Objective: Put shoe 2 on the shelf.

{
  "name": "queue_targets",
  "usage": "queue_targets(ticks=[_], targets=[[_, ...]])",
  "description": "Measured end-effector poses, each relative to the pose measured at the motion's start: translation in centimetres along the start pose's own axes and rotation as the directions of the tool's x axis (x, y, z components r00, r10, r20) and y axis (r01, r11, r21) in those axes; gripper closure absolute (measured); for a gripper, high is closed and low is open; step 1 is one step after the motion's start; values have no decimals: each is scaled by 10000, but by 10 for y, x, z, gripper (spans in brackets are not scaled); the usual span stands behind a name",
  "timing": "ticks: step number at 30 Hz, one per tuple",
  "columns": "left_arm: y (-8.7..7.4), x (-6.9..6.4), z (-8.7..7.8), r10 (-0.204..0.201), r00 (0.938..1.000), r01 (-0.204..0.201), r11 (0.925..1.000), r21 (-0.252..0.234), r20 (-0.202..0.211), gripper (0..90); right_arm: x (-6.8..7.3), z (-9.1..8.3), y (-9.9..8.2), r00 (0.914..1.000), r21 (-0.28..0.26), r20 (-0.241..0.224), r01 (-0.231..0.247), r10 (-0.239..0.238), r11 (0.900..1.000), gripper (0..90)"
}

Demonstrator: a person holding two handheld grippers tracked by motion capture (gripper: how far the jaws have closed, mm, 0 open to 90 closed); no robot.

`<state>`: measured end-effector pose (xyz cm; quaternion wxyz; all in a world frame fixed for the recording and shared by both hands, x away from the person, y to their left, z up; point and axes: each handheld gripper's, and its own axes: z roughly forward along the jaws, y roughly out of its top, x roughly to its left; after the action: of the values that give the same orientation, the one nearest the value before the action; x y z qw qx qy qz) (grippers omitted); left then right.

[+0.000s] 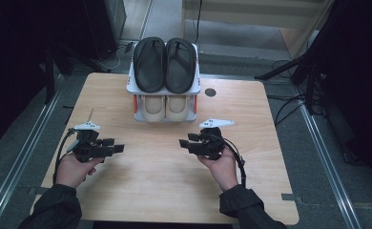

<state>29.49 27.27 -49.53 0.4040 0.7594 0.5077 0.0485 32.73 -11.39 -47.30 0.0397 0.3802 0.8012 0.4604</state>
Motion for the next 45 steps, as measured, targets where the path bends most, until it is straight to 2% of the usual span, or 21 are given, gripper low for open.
queue_targets(ticks=[2,6,10,15,18,23,28,45], targets=[[0,0,0,-6,10000,6,10000,1,37,398,-3,-2,-4,10000,-202,75,-2,3,9998,529],[0,-1,0,35,10000,-35,10000,40,83,396,-10,-4,-11,9995,-83,289,-160,162,9998,528],[0,-2,1,8,10000,-8,10000,-17,80,394,-15,-5,-17,9991,-194,422,-27,35,9998,526],[1,-3,1,64,9999,-64,10000,7,123,391,-23,-4,-26,9968,117,799,7,-16,9999,524],[1,-3,2,99,9999,-99,9999,44,114,387,-27,-2,-27,9956,131,921,-192,179,9997,510],[1,-4,4,107,9997,-109,9999,102,223,368,-30,1,-27,9920,106,1259,4,-18,9999,498],[1,-4,5,121,9997,-123,9999,117,199,362,-34,1,-27,9912,79,1296,-264,252,9996,498],[1,-4,6,81,9998,-85,9998,185,206,360,-34,-1,-27,9916,71,1235,-388,376,9992,493]])
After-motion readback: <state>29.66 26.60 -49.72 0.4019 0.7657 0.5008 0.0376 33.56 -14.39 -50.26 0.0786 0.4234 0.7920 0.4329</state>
